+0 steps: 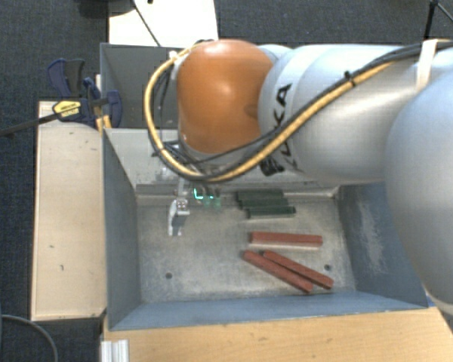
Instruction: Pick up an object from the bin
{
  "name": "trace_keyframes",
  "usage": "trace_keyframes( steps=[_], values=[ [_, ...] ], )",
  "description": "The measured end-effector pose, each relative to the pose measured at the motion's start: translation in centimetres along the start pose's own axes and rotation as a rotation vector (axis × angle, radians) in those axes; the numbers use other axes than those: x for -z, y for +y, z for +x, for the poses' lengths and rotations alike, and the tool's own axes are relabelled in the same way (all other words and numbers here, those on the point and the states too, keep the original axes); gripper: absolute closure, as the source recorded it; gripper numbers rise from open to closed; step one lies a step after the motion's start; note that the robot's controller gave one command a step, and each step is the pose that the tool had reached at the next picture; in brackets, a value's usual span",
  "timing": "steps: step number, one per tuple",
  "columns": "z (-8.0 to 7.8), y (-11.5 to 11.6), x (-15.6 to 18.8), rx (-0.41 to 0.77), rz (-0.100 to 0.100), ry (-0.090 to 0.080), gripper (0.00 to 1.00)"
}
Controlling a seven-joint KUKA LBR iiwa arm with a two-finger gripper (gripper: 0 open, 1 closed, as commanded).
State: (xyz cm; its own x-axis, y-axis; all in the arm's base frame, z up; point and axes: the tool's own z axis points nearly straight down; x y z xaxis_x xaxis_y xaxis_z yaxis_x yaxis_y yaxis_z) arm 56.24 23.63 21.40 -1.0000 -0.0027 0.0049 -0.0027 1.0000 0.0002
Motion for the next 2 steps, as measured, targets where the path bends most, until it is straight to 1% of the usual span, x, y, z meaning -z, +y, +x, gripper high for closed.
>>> trace_keyframes(
  steps=[1,2],
  values=[
    [-0.22,-0.13,0.43,-0.007,-0.001,-0.008,1.00],
    [-0.22,-0.14,0.43,-0.008,-0.001,-0.008,1.00]
  ],
)
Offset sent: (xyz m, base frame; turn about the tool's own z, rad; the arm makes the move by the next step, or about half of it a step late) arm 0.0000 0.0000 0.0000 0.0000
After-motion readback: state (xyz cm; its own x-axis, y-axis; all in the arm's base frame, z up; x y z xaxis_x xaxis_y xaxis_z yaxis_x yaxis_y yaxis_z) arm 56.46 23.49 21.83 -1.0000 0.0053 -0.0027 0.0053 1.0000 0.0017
